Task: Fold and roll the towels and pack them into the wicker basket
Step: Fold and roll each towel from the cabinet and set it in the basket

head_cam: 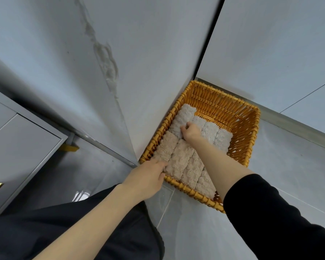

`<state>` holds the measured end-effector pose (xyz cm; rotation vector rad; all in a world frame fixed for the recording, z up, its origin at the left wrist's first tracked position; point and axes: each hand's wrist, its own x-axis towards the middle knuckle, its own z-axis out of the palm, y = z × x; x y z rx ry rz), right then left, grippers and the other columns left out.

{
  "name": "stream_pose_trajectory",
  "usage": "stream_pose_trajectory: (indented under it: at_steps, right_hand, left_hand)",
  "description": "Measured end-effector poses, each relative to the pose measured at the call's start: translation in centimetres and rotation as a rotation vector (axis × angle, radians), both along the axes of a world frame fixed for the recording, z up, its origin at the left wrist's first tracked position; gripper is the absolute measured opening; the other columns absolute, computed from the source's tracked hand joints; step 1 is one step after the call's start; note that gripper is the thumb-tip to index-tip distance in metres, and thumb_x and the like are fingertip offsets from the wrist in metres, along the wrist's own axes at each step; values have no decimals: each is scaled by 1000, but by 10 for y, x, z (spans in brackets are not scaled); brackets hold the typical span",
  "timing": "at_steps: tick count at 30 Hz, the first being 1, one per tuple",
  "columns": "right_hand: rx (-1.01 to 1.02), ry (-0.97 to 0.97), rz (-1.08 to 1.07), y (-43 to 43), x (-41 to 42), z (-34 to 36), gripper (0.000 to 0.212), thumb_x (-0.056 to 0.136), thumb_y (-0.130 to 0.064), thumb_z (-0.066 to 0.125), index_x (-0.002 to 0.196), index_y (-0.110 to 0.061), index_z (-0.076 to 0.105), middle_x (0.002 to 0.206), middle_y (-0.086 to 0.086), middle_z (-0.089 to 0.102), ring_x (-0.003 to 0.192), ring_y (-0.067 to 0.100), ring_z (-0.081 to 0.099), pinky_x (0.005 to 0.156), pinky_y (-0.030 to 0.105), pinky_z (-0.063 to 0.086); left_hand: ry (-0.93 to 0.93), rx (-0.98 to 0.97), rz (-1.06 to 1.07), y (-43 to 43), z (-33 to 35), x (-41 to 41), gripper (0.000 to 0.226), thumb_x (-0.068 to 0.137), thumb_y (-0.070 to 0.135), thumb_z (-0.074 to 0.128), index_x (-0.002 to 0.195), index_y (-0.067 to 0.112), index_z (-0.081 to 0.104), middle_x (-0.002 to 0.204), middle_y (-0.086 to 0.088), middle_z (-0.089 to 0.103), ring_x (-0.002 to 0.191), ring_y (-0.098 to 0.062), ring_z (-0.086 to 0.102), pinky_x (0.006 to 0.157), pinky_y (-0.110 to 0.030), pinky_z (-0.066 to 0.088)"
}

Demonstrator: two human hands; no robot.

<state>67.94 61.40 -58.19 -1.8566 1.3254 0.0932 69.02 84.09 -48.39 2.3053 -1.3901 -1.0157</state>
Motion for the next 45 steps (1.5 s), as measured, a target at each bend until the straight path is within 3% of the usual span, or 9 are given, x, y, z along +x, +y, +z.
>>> stream_pose_trajectory:
  at_steps: [3,5,9,18,25,30,35,42,45]
  right_hand:
    - [-304,8,84,-1,0,2,60,91,-14,60,142,-6,29,139,17,33,126,30,38,102,40,42]
    - [-447,-64,217,-1,0,6,69,89,0,56,148,-8,23,151,14,24,135,28,30,109,39,37]
    - [-286,-2,416,0,2,3,65,95,-6,45,152,-5,12,160,12,1,147,25,5,117,30,13]
    - [-202,142,503,-5,4,-5,70,96,-7,46,153,-8,4,160,9,-8,147,25,11,116,32,23]
    - [-250,120,458,0,2,12,64,95,-9,47,151,-7,17,160,11,4,146,28,12,116,35,23]
    - [-339,-67,359,9,-6,44,43,94,-13,47,136,-8,47,145,13,40,135,27,33,109,35,30]
    - [-253,-229,358,37,-33,82,32,96,-15,48,127,-9,56,127,7,59,115,19,54,90,24,43]
    - [-221,-306,444,87,-75,138,23,97,-20,49,116,-21,60,110,-7,62,91,1,56,70,12,43]
    - [-230,-337,487,116,-89,166,22,96,-21,51,114,-22,63,105,-10,62,84,-4,54,64,6,39]
  left_hand:
    - [-20,-15,0,-2,2,1,35,102,22,36,134,16,47,123,-2,52,108,-15,51,93,-35,45]
    - [-30,-16,3,-3,3,3,33,102,22,36,131,13,49,126,-4,51,111,-15,51,94,-36,44]
    - [-17,-30,8,-4,2,6,41,103,23,35,143,18,39,141,0,43,124,-13,43,102,-31,38]
    - [-45,-39,11,-4,0,6,38,102,19,36,139,17,44,133,0,47,117,-13,46,98,-31,41]
    - [-31,-66,40,3,10,10,41,101,20,38,142,17,40,139,1,44,124,-13,42,103,-30,38]
    - [-33,-111,102,5,25,12,42,101,23,38,143,22,39,145,4,41,126,-12,42,103,-27,39]
    - [33,-140,205,11,48,11,42,100,24,39,142,26,42,140,3,48,117,-11,51,96,-29,45]
    - [45,-195,340,42,85,13,36,99,19,42,134,23,50,131,7,56,113,-8,51,87,-19,39]
    - [96,-240,426,64,103,11,36,98,18,43,133,21,51,129,5,58,113,-10,52,98,-26,43]
